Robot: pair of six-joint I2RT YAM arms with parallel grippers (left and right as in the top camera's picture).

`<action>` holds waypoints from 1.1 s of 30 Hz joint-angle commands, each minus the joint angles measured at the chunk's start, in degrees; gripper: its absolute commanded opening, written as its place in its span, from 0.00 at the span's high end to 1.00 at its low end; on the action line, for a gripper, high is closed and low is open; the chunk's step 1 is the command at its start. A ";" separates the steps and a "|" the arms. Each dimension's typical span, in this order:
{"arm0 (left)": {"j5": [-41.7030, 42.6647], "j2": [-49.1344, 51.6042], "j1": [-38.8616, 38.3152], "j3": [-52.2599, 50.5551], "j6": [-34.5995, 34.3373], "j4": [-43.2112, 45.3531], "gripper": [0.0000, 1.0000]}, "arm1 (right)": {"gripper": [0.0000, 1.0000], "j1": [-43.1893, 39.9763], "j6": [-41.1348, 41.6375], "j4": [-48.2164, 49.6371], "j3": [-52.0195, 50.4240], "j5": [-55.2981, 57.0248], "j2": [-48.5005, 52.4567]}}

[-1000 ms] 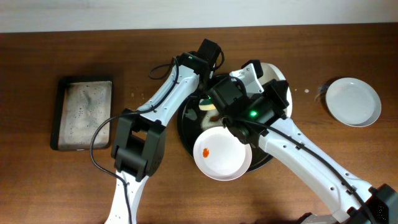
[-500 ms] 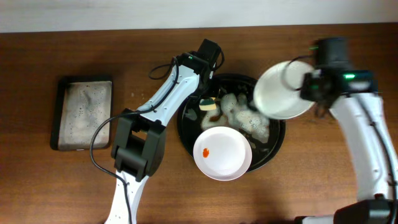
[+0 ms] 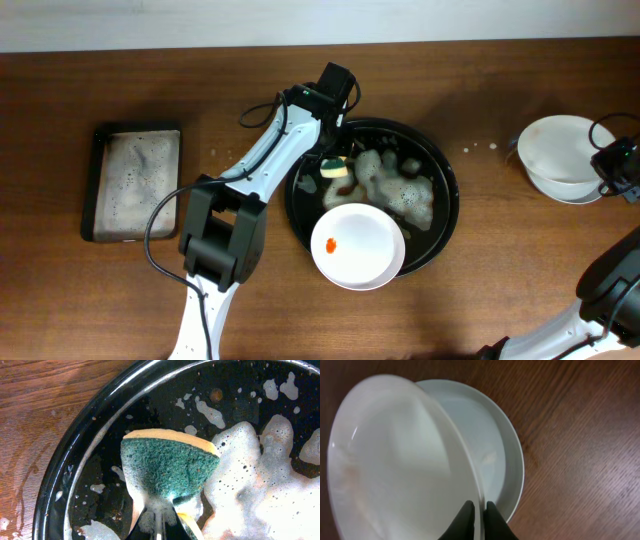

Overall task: Clean dirty plates on tray and stack at the side
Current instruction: 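Carry the white plate right and stack it on the grey plate, then grasp the pink-stained plate rim with the right gripper and tilt it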

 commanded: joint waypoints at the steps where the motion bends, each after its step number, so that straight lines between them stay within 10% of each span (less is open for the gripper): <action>1: 0.68 -1.95 0.20 -0.50 0.87 -0.02 0.99 | 0.57 -0.28 0.52 -0.57 0.85 2.34 -0.11; 8: 5.18 -2.34 0.20 -0.46 3.06 -0.87 0.99 | 0.52 1.57 -3.61 -5.66 0.96 -16.87 -12.96; 17: 5.18 -12.50 0.20 -0.48 5.18 -6.43 0.99 | 0.51 28.09 -11.98 -33.35 -3.96 -23.23 -26.47; 26: 5.14 -14.75 0.66 -0.46 7.19 -10.47 0.99 | 0.57 44.57 -2.86 -14.43 -36.00 -23.23 -26.36; 33: 5.16 -16.31 1.20 -0.46 7.32 -10.29 0.99 | 0.50 47.21 5.14 -4.09 -42.47 -23.32 -26.23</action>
